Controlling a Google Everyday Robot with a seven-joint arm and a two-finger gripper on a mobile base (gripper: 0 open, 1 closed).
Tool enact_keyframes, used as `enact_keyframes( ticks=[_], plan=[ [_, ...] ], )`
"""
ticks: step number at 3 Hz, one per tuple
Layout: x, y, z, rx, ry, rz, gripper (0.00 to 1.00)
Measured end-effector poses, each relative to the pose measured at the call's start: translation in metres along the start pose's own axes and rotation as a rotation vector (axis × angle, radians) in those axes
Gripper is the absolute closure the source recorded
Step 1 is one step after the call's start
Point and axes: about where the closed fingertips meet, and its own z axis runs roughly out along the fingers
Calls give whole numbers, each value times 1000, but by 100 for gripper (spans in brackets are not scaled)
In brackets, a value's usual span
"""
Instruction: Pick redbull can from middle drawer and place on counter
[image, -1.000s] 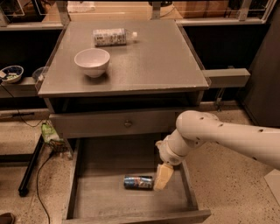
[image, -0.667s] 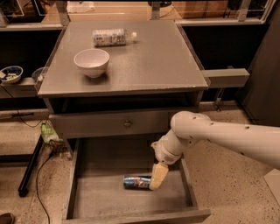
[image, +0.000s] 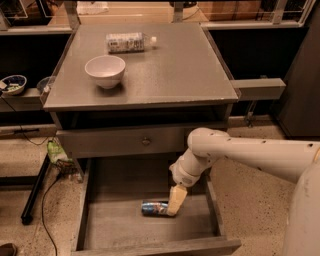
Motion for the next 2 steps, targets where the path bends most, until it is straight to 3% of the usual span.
enact_keyframes(
  ticks=[1, 2],
  plan=[
    [3, -4, 7, -5, 14, 17, 0],
    [2, 6, 21, 102, 64, 29, 0]
  ],
)
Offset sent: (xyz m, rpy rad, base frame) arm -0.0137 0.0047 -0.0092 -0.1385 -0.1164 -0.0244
